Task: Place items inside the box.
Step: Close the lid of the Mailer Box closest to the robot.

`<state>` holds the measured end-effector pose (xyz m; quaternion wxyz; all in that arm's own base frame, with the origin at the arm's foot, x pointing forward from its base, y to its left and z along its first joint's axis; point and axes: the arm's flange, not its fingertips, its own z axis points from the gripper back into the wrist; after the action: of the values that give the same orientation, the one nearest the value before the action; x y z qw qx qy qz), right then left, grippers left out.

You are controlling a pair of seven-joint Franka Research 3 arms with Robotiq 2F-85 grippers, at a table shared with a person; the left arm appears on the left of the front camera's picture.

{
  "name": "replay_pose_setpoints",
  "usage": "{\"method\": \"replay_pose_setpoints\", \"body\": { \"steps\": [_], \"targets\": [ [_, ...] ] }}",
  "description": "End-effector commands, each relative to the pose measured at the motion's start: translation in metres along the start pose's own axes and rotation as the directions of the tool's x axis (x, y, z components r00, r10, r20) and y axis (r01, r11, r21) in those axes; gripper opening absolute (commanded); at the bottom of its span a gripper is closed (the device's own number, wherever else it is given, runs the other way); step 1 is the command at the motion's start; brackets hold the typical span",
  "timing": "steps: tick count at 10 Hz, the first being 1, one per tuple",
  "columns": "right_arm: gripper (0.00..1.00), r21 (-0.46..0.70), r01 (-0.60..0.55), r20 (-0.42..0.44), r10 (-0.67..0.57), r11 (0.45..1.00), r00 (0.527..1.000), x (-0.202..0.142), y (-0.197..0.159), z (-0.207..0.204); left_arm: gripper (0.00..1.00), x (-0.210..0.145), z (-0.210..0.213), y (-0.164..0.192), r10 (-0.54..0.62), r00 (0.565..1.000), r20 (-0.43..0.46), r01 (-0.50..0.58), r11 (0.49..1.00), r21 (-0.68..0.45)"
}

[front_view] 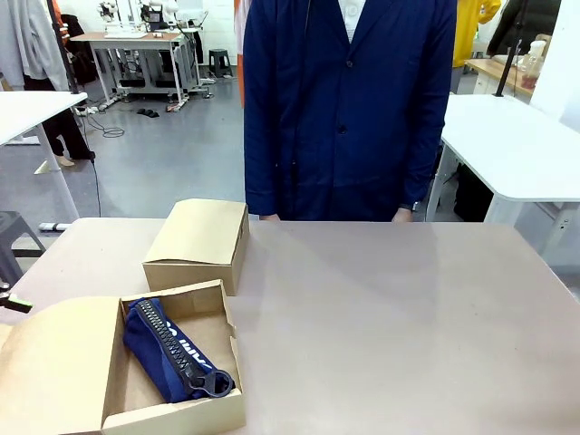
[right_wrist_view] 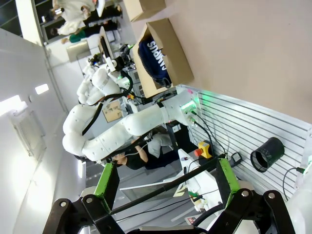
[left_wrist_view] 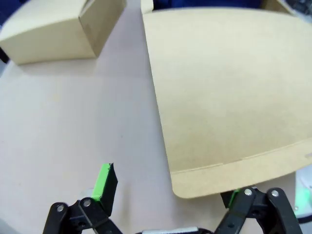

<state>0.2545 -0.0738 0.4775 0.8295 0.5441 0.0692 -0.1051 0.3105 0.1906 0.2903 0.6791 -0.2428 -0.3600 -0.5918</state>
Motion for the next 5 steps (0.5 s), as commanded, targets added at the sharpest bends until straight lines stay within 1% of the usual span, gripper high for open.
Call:
{"method": "replay_pose_setpoints", "body": {
  "steps": [1, 4, 5],
  "targets": [
    [1.0, 0.018, 0.015, 0.0, -0.015, 1.0, 1.0, -0.002, 0.005, 0.001, 1.0, 0.003, 0.01, 0.002, -0.011, 0.994, 0.108, 0.007, 0.999, 0.034],
    [1.0, 0.018, 0.015, 0.0, -0.015, 1.0, 1.0, -0.002, 0.005, 0.001, 1.0, 0.021, 0.023, 0.001, -0.043, 0.971, 0.236, 0.024, 0.996, 0.082],
    [1.0, 0.018, 0.015, 0.0, -0.015, 1.0, 1.0, -0.002, 0.005, 0.001, 1.0, 0.033, 0.029, -0.001, -0.07, 0.963, 0.259, 0.042, 0.993, 0.11]
  ]
}}
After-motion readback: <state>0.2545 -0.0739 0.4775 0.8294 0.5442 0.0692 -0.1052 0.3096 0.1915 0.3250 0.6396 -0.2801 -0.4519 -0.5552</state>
